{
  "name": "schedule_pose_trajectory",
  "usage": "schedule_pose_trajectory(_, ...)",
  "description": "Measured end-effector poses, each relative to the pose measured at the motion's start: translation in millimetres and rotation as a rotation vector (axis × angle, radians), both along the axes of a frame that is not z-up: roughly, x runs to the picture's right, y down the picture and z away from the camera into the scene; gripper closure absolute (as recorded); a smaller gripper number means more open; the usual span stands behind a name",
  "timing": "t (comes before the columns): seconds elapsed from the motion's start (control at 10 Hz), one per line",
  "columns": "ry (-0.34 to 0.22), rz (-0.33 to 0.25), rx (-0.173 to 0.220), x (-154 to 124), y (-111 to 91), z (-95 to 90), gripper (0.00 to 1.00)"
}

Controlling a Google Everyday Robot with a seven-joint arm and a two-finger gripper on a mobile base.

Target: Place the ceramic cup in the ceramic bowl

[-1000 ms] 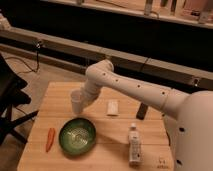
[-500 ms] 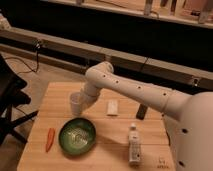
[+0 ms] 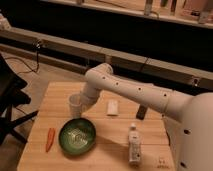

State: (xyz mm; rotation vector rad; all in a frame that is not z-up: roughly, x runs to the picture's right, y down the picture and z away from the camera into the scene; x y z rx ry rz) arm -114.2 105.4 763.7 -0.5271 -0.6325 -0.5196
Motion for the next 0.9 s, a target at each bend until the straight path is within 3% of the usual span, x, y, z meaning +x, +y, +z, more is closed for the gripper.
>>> schedule_pose_trajectory(0.9,-0.021,-0.019,-0.006,-1.5,12.2,-6.9,0.99)
